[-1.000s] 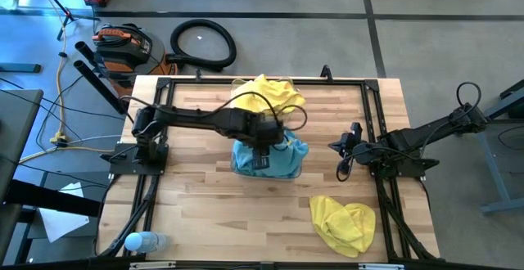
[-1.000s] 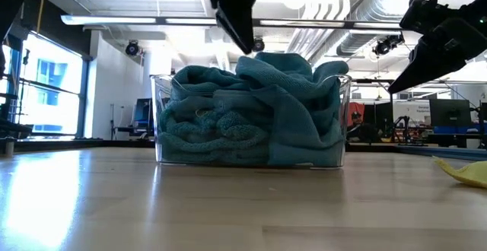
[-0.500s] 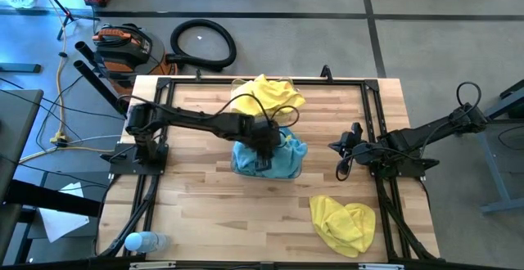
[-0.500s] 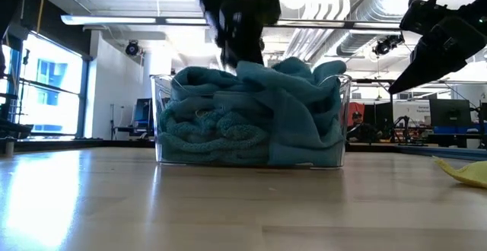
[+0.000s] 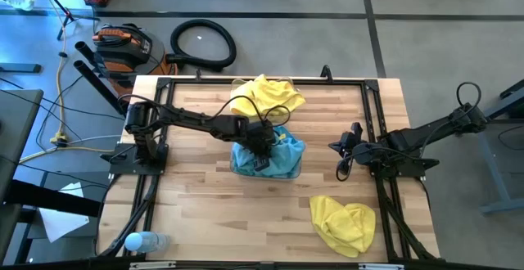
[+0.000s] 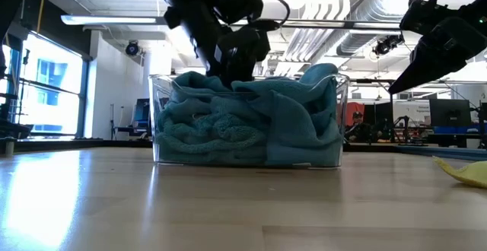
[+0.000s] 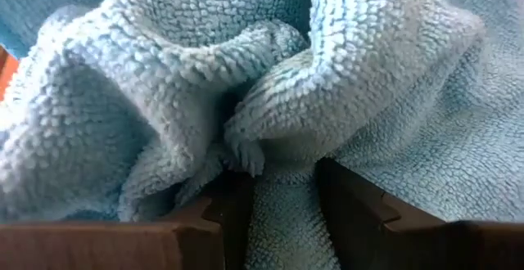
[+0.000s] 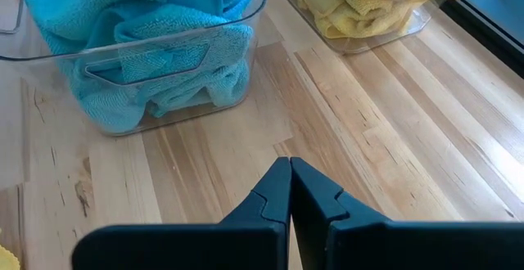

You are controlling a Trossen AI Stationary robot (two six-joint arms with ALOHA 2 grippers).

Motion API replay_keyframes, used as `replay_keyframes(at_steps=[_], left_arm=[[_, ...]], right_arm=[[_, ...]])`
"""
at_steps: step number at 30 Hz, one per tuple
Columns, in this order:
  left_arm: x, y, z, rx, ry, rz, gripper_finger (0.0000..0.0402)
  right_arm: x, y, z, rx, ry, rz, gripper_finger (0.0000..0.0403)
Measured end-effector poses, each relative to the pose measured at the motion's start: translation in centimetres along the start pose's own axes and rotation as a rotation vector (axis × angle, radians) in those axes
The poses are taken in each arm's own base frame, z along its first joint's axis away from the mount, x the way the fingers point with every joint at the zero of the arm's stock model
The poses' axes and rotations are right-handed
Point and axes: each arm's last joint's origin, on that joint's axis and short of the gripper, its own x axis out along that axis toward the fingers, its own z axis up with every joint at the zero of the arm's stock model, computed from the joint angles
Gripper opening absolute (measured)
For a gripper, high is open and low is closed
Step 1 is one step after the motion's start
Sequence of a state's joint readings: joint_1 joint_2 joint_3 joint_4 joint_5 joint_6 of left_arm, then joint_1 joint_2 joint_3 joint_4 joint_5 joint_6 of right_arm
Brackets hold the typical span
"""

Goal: Sort microfiber towel by color & place in baskets
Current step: Put the blue microfiber towel into the bottom transparent bin, then put the yellow microfiber towel into the top transparent bin

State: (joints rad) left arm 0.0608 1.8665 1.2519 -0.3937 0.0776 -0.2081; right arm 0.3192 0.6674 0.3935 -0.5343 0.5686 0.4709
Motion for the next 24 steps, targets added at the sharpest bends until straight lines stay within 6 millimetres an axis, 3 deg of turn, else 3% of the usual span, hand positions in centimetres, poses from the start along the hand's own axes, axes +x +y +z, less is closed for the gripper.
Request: replay_keyframes(at_steps=[10,18,24], left_arm=[[-3.2,-0.7,1.8,0.027,0.005,0.009,0.0126],[-8.1,-1.4,2.9,0.107,-0.1,0.035,0.0126],[-11.5,-2.0,1.5,0.21,-0.188,0.091,0.0126]], right_arm=[[0.0,0.0,0.0,-0.001,0.001,0.0,0.0],[0.0,-0.1,-0.1,-0.009,0.011,-0.006,0.0],[0.0,-0.1,-0.1,-0.01,0.013,-0.007,0.0]])
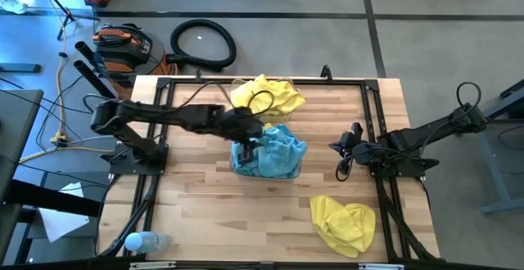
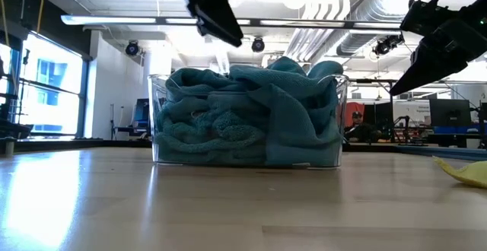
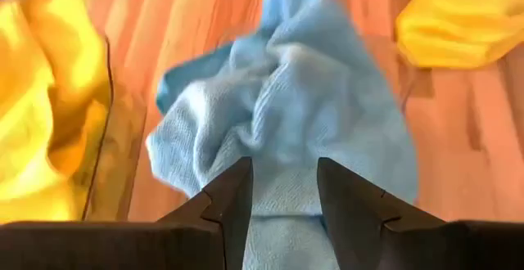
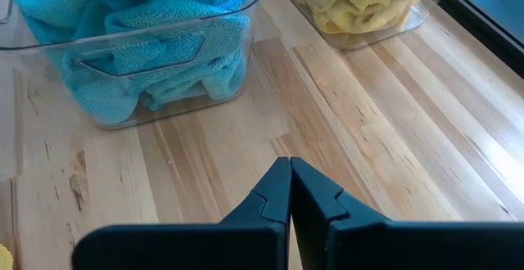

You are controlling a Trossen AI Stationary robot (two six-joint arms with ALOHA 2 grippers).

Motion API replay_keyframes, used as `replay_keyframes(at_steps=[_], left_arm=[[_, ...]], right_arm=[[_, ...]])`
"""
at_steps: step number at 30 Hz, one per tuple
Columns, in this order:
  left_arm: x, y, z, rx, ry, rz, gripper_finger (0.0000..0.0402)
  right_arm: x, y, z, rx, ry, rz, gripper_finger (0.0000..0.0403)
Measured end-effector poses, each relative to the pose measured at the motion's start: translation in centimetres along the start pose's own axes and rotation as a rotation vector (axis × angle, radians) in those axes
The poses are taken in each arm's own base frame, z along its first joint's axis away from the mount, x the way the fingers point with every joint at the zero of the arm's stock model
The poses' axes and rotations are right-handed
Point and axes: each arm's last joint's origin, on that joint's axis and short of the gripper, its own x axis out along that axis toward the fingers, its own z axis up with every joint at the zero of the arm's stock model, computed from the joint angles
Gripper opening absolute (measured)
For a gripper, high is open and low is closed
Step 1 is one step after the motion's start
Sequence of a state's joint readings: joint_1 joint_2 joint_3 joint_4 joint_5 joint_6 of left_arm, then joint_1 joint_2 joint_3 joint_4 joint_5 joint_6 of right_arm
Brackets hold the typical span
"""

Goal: Sort microfiber towel by color & place in baskets
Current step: Put the yellow microfiber towel into the top transparent bin

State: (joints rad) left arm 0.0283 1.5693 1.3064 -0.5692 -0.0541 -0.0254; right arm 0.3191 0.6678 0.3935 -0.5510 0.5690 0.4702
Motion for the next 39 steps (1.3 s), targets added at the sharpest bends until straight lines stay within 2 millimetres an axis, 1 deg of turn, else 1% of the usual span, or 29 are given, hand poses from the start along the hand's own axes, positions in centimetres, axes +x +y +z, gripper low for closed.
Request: replay_keyframes(at_steps=[2,6,11,15,17,21,26,32,35,39], left_arm=[[-0.7,-0.1,-1.0,0.015,-0.053,-0.003,0.0126],[-1.8,0.1,-4.4,0.005,-0.135,0.002,0.0126],[-3.6,1.2,-8.4,-0.03,-0.231,0.093,0.0126],[-5.0,2.1,-10.7,-0.034,-0.312,0.137,0.0126],[-5.6,2.6,-11.7,-0.049,-0.34,0.165,0.0126],[-6.2,3.4,-13.8,-0.069,-0.372,0.216,0.0126],[-6.6,4.3,-15.5,-0.097,-0.385,0.262,0.0126],[-7.2,5.0,-16.4,-0.127,-0.396,0.304,0.0126],[-7.3,5.2,-16.6,-0.135,-0.388,0.315,0.0126],[-7.2,5.3,-16.9,-0.142,-0.356,0.319,0.0126]], right_arm=[[0.0,0.0,0.0,0.001,-0.001,0.001,0.0],[0.0,0.0,0.0,0.046,-0.002,0.002,0.0],[0.0,0.0,0.0,0.09,-0.001,0.002,0.0],[-0.1,0.0,0.1,0.11,0.0,0.01,0.0],[-0.2,0.3,0.4,0.148,0.018,0.055,0.0],[-0.7,1.0,1.3,0.169,0.091,0.076,0.0],[-1.3,2.5,2.9,0.163,0.259,0.006,0.0],[-1.5,6.0,4.8,0.158,0.523,-0.033,0.0],[-1.7,7.8,5.2,0.199,0.672,-0.034,0.0],[-1.9,10.1,5.1,0.319,0.8,-0.036,0.0]])
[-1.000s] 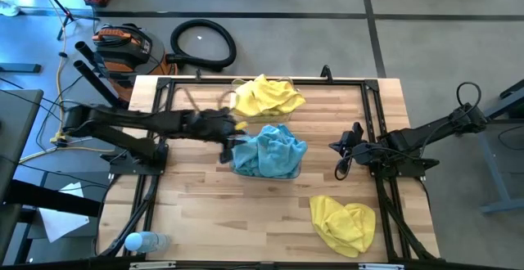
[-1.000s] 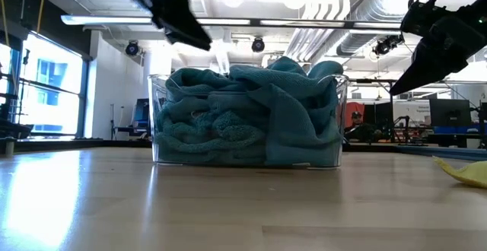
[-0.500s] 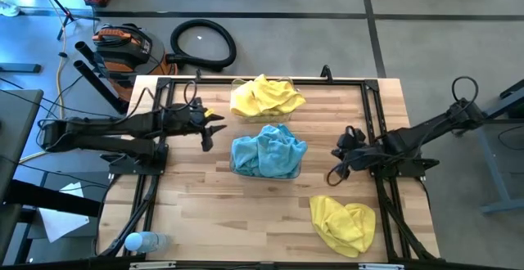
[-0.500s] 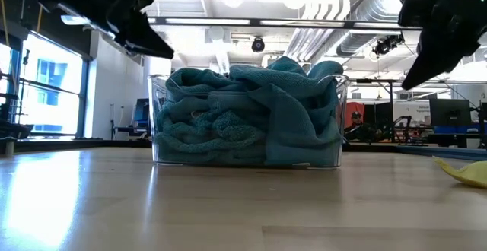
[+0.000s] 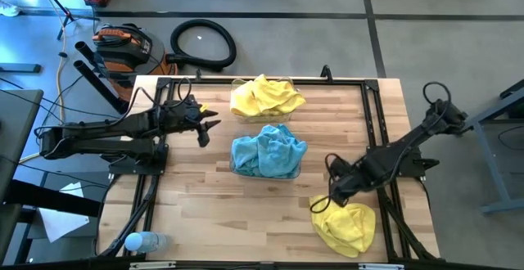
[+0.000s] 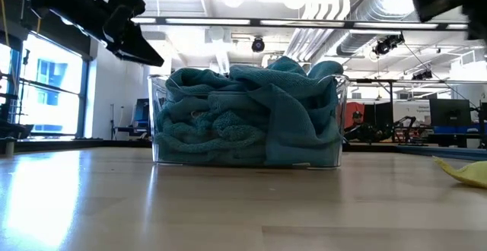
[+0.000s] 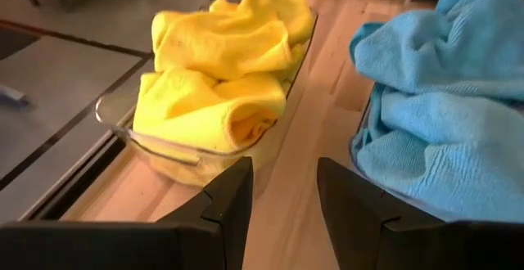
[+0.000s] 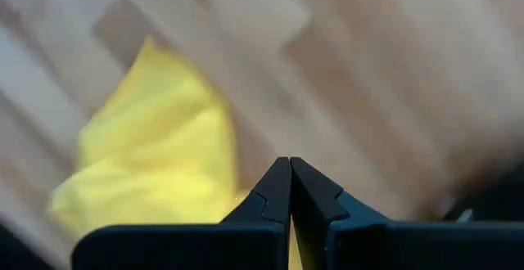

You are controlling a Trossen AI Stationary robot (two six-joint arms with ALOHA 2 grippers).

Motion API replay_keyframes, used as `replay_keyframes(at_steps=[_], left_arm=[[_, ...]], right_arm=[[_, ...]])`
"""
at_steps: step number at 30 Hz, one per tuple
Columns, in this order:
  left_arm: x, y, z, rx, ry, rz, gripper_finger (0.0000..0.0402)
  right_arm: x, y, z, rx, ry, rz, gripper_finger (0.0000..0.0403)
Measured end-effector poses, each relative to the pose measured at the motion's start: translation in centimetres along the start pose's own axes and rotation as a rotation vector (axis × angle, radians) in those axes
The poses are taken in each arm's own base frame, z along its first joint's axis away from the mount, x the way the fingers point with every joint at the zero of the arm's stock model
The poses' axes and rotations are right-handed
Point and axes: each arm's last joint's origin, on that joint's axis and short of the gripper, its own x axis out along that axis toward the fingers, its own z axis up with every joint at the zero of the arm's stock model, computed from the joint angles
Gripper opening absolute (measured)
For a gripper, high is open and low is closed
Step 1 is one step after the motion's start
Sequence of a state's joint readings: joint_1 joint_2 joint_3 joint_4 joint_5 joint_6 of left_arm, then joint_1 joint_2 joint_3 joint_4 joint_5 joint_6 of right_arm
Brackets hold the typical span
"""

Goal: Sort microfiber towel by color & place in baskets
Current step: Put the yellow microfiber towel into the top transparent bin

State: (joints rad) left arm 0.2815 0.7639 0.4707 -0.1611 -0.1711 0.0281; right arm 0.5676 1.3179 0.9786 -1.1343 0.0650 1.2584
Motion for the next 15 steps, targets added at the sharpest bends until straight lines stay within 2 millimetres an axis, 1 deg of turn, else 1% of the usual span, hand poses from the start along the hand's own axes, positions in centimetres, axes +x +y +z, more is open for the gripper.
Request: replay_keyframes(at_steps=[4,8,11,15], left_arm=[[0.0,0.0,-0.3,-0.01,0.028,-0.001,0.0126],[0.0,0.0,-0.3,-0.018,0.032,-0.001,0.0126],[0.0,0.0,-0.3,-0.022,0.034,-0.001,0.0126],[0.0,0.0,-0.3,-0.029,0.034,-0.001,0.0126]], right_arm=[[0.6,1.4,-1.5,0.096,0.152,0.005,0.0],[1.4,2.1,-3.0,0.213,0.211,-0.018,0.0005],[1.7,2.6,-4.1,0.265,0.253,-0.035,0.0029],[1.7,2.8,-5.0,0.291,0.252,-0.049,0.0085]])
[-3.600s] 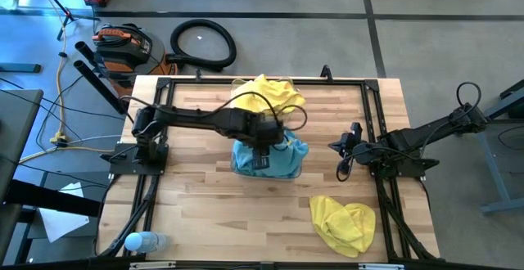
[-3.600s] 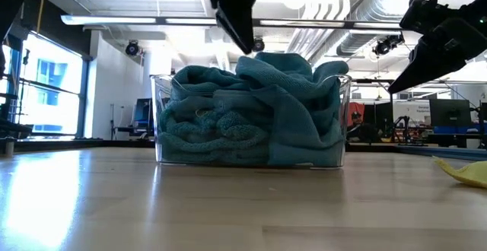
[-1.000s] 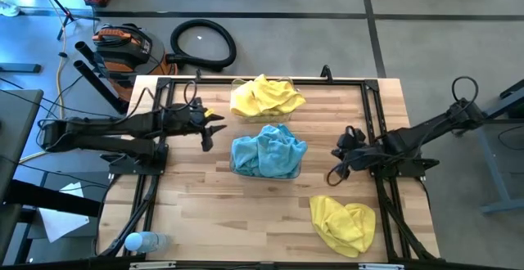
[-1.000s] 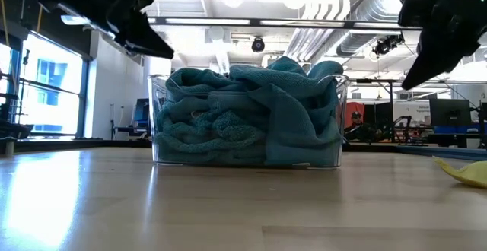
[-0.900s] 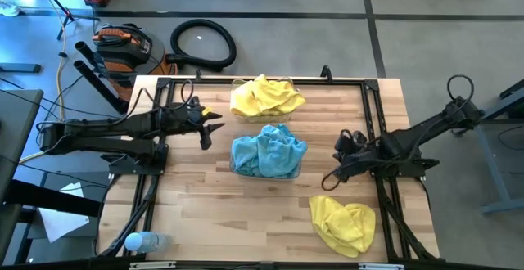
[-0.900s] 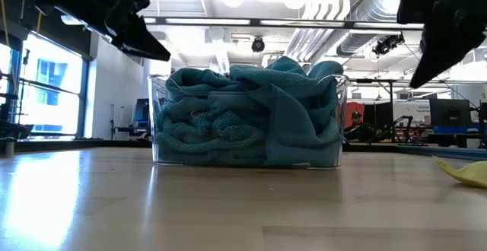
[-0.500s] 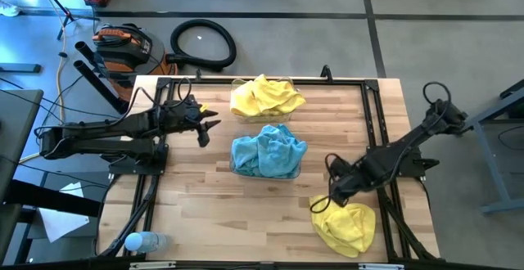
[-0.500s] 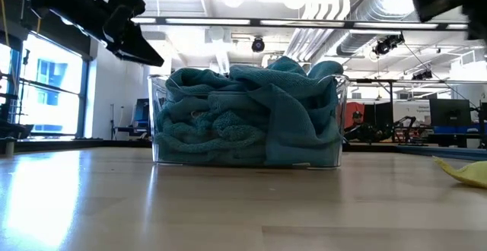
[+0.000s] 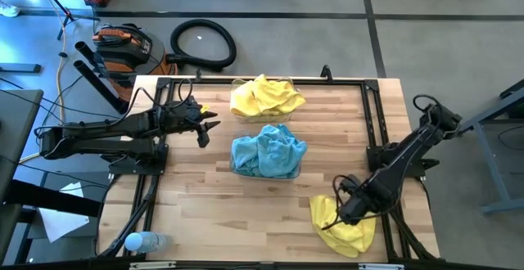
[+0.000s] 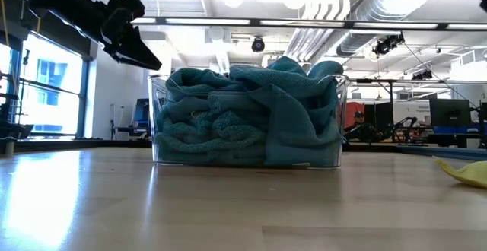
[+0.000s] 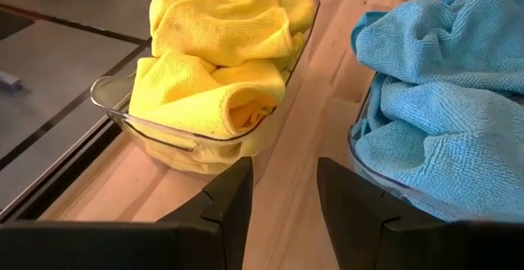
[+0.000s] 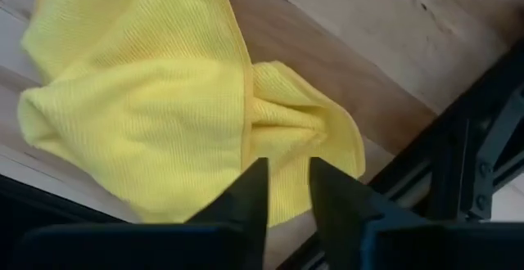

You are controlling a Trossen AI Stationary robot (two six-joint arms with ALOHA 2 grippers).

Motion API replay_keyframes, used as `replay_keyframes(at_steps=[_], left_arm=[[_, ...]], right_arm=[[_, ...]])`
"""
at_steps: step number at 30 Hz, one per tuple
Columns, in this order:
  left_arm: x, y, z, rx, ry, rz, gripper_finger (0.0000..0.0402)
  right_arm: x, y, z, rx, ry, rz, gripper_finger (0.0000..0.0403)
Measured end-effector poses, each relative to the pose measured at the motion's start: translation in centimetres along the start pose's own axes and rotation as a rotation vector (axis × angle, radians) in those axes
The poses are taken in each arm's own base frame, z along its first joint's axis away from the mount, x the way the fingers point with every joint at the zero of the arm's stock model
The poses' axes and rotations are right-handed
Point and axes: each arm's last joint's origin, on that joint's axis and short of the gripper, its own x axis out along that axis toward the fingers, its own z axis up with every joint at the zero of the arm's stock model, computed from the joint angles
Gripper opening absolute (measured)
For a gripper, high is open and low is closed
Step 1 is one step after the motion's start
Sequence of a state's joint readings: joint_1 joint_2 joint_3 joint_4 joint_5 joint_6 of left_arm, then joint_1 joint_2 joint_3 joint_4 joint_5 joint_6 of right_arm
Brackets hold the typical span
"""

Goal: Sort microfiber towel by color & place in baskets
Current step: Put the yellow microfiber towel into the top transparent bin

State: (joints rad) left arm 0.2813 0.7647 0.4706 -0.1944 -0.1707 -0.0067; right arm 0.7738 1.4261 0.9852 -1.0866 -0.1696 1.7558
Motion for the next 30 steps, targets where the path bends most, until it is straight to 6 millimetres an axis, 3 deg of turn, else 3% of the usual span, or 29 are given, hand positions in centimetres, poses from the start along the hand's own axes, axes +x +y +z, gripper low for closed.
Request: replay_keyframes(at_steps=[10,15,25,30], left_arm=[[0.0,0.0,0.1,-0.001,-0.008,0.0,0.0126],[0.0,0.0,0.1,-0.001,-0.012,0.0,0.0126],[0.0,0.0,0.1,-0.01,-0.012,0.0,0.0126],[0.0,0.0,0.1,-0.018,-0.012,-0.001,0.0126]], right_arm=[[0.2,0.8,-0.7,-0.034,-0.164,0.115,0.0242],[2.1,2.2,-1.3,-0.163,-0.24,0.113,0.0292],[7.5,5.2,-1.4,-0.434,-0.097,0.047,0.0307],[9.0,6.0,-0.4,-0.463,-0.03,0.017,0.0292]])
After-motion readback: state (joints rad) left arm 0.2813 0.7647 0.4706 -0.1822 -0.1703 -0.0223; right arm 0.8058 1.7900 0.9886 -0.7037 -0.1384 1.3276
